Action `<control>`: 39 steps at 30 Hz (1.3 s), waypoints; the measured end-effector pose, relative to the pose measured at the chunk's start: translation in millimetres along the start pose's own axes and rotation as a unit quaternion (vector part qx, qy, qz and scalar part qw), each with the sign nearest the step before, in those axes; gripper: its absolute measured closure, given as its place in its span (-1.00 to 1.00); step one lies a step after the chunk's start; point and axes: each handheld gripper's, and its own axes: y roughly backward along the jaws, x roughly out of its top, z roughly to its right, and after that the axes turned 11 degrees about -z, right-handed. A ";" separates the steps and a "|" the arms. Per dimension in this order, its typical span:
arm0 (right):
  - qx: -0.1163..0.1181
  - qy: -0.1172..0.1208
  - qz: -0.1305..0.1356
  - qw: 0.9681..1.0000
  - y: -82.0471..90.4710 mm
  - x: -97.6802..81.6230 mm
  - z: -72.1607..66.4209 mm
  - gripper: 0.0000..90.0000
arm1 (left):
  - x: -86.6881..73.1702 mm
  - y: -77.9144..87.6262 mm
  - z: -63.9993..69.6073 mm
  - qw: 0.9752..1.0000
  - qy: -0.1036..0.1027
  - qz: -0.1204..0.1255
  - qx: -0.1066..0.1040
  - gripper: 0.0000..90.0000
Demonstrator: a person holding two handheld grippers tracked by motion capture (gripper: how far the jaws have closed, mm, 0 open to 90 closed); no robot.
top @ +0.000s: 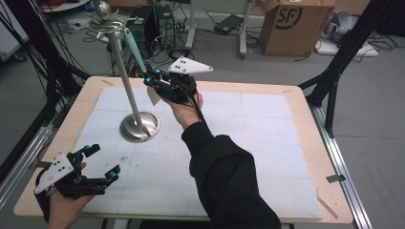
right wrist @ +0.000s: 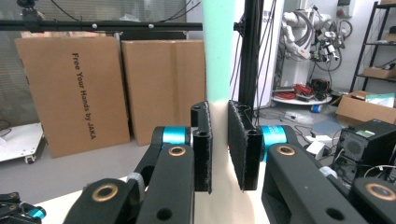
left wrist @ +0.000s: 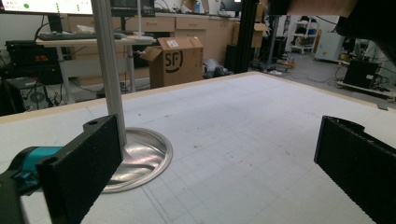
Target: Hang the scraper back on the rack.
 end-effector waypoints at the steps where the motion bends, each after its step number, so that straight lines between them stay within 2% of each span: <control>1: 0.001 0.000 -0.002 1.000 -0.9 -0.3 -0.3 0.78 | 0.0 0.3 -0.2 1.000 0.000 0.001 0.000 -0.96; 16: -0.006 0.002 0.000 1.000 -9.5 -3.4 -1.6 0.74 | -1.1 1.1 -1.2 1.000 0.001 -0.002 0.003 -0.96; 18: -0.014 0.004 0.004 1.000 -9.3 -3.4 -2.5 0.56 | -1.0 1.1 -1.6 1.000 0.001 -0.001 0.003 -0.96; 21: -0.017 -0.013 0.012 1.000 -6.1 -4.0 -2.9 0.29 | -1.1 -0.4 -2.3 1.000 0.002 -0.002 0.001 -0.96; 24: -0.018 -0.020 0.008 1.000 1.1 -5.8 -2.5 0.02 | -2.0 -4.4 -2.0 1.000 0.003 -0.006 -0.003 -0.96; 26: -0.013 -0.025 0.006 1.000 8.7 -8.2 -1.6 -0.07 | -2.4 -7.4 -0.7 1.000 0.000 -0.010 -0.007 -0.96; 29: -0.020 -0.026 0.006 0.999 22.6 -15.5 0.5 -0.20 | -2.2 -10.6 0.9 1.000 -0.001 -0.012 -0.012 -0.96; 31: -0.024 -0.042 -0.004 0.999 31.0 -22.5 3.0 -0.41 | -1.5 -12.5 0.5 1.000 0.001 -0.010 -0.014 -0.96; 32: -0.026 -0.045 -0.007 0.999 34.8 -26.4 4.4 -0.43 | -1.2 -13.6 0.1 1.000 0.001 -0.008 -0.017 -0.96; 35: -0.036 -0.037 -0.029 0.998 46.5 -37.5 8.1 -0.64 | -1.3 -17.0 -0.9 1.000 0.003 -0.007 -0.019 -0.96; 37: -0.029 -0.036 -0.036 0.998 54.7 -45.1 9.9 -0.71 | -1.9 -19.0 -1.5 1.000 0.004 -0.006 -0.020 -0.96; 39: -0.035 -0.032 -0.043 0.998 63.1 -52.4 7.8 -0.89 | -2.9 -21.0 -2.2 1.000 0.004 -0.005 -0.022 -0.96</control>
